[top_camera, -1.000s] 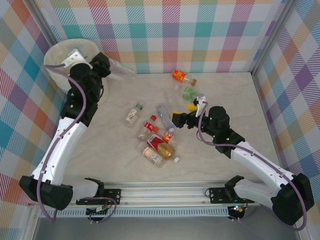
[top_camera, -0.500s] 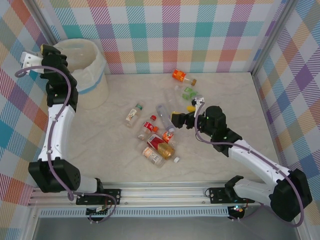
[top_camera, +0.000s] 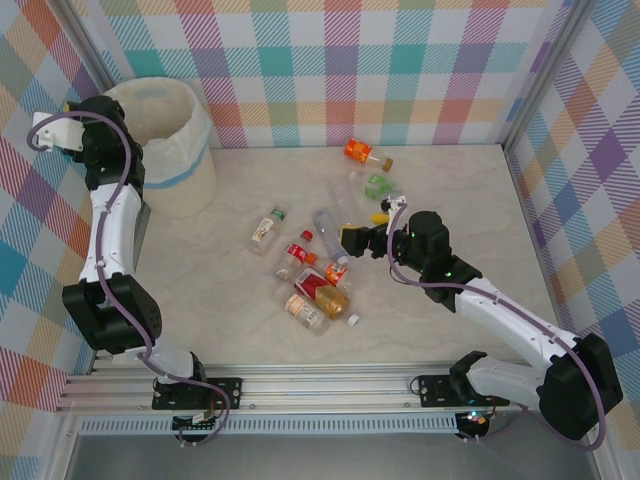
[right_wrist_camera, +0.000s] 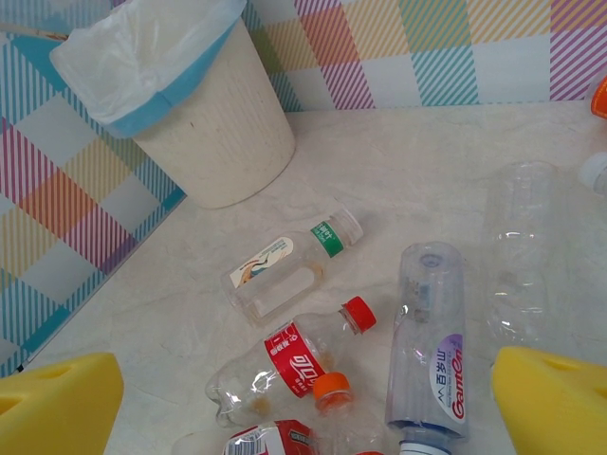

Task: Put the plastic bottles in the bin

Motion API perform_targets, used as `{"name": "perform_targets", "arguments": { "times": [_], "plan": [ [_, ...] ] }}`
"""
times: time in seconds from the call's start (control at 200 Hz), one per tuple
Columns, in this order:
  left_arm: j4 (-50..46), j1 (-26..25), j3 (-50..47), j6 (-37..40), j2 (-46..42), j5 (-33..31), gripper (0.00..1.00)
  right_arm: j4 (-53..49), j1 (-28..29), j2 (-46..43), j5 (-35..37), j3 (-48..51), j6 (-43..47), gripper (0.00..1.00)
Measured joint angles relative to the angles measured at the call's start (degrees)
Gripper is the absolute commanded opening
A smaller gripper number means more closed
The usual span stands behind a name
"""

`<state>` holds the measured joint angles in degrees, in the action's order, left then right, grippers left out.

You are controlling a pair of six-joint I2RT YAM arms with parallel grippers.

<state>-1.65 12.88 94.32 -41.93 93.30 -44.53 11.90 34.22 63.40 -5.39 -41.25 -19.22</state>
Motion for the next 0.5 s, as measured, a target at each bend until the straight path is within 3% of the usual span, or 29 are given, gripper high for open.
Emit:
{"name": "perform_targets", "arguments": {
  "times": [0.03, 0.27, 0.5],
  "plan": [
    [-1.3, 0.0, 1.2, 0.1, 0.9, 0.0, 1.0, 0.0, 0.0, 0.0, 0.0, 0.0, 0.0, 1.0],
    [-10.5, 0.0, 9.1, 1.6, 3.7, 1.1, 1.0, 0.0, 0.0, 0.0, 0.0, 0.0, 0.0, 1.0],
    [-17.2, 0.0, 13.1, 4.3, 3.7, 10.4, 1.0, 0.2, 0.0, 0.4, 0.0, 0.0, -0.9, 1.0]
  ]
}}
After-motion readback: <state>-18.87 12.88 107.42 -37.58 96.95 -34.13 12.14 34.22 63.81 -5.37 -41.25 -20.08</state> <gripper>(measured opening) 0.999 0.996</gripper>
